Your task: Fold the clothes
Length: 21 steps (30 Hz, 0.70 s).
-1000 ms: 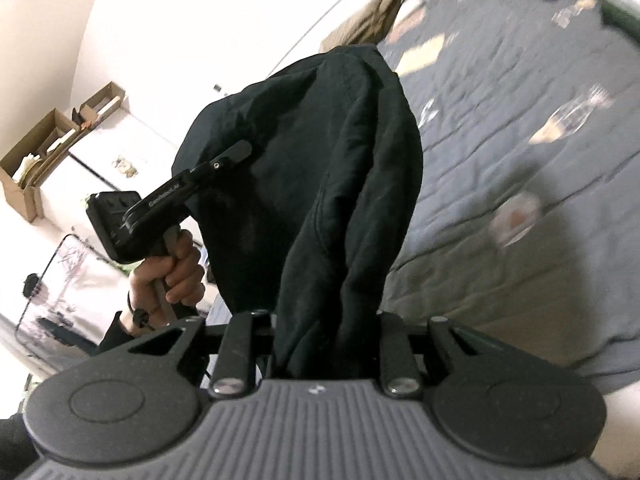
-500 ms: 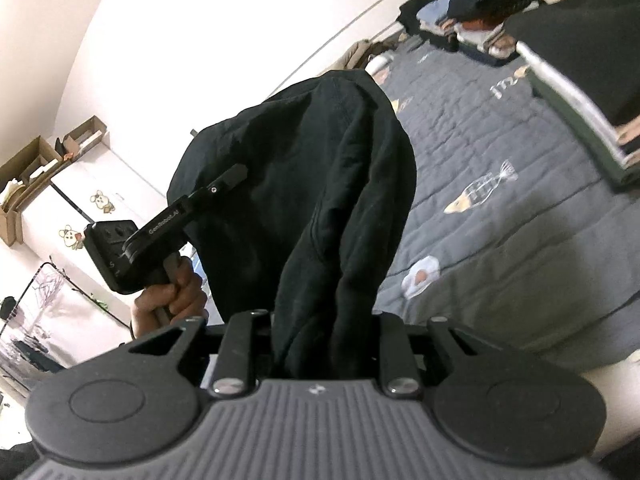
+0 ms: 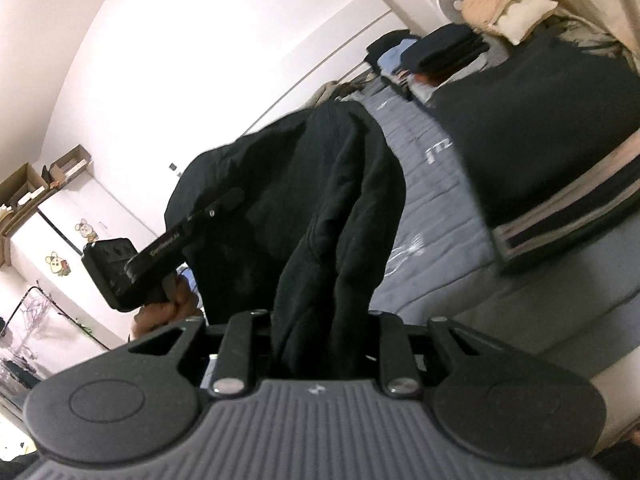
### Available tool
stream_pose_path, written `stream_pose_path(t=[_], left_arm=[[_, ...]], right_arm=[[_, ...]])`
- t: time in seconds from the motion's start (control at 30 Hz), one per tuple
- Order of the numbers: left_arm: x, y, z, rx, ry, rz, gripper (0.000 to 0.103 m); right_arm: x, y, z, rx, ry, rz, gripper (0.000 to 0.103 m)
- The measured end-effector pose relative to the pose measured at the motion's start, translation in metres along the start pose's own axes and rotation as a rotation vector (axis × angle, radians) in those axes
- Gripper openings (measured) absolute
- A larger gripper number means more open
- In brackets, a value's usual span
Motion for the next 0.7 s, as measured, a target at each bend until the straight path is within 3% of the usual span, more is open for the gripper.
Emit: stream_pose_path(t=[0.2,0.37,0.57,0.7], left_arm=[[0.018,0.012,-0.067,-0.007,0.011,0.000,0.013],[0.028,0.040,-0.135,-0.006,0.029,-0.006,0.013],[0.014,0.079,-0.223,-0.046,0.037,-0.002,0.013],[-0.001,0.081,-0.285,-0.114,0.060,-0.022,0.013]], right_arm=[[0.051,0.047,0.014,0.006,-0.017,-0.002,0.023],[0.090,0.107,0.019,0.015,-0.014,0.006,0.023],[0.137,0.179,0.014,0.018,-0.004,0.004,0.023],[0.172,0.215,0.004,0.007,-0.004,-0.005,0.023]])
Point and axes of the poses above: each gripper's, at about its wrist camera, not at the fingertips, and z roughly against the way its jaws point, x to its right, y to its top, the point moved 6 cm from there along -z, roughly the way its jaws point, and after that the axes turned 1 degree about -y, right-handed, at the moved point
